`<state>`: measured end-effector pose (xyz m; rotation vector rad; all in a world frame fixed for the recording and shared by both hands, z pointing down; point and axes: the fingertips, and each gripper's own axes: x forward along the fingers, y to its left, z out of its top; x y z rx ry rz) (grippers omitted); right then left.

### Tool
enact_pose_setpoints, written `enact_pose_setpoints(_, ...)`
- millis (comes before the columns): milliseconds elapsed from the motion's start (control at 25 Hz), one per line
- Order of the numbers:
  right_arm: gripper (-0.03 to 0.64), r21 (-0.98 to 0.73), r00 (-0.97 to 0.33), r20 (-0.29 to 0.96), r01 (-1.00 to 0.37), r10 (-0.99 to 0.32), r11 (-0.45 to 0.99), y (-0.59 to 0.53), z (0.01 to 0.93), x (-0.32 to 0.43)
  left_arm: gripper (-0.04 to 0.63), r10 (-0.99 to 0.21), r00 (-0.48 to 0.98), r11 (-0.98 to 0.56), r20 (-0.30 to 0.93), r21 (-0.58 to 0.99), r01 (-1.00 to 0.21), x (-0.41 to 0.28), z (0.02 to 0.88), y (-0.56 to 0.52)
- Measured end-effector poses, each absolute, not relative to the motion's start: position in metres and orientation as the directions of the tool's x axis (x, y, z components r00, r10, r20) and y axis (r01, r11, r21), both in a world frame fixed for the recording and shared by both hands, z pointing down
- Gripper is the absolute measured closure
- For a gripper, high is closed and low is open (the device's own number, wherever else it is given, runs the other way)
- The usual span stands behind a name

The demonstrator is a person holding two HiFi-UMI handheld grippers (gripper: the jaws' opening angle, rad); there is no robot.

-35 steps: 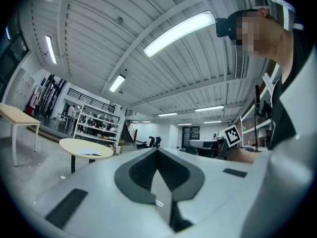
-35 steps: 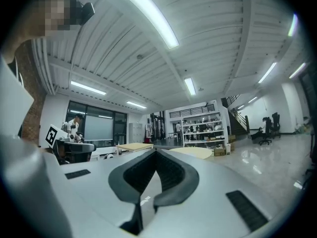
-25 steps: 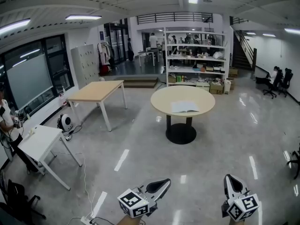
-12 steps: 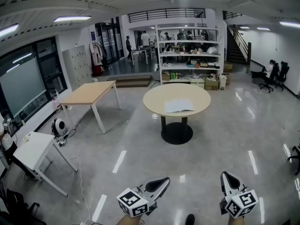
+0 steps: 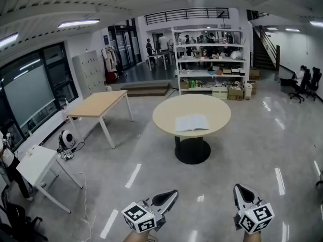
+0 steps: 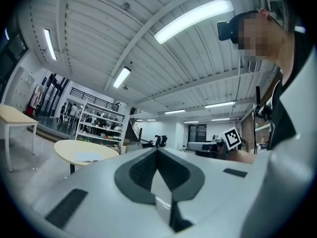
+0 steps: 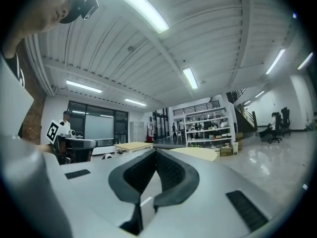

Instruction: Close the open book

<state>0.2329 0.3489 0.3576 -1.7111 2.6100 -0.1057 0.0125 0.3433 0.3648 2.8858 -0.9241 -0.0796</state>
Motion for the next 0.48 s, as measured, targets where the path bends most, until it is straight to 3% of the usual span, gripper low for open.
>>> enact_pose_setpoints(480,0.618,-0.111,-0.448,0.045,-0.891,-0.893,0.441,0.199,0.374,0.256,0.597,-0.629,0.777,-0.768,0.023,0.134,-0.626,0.036,0.373,0.21)
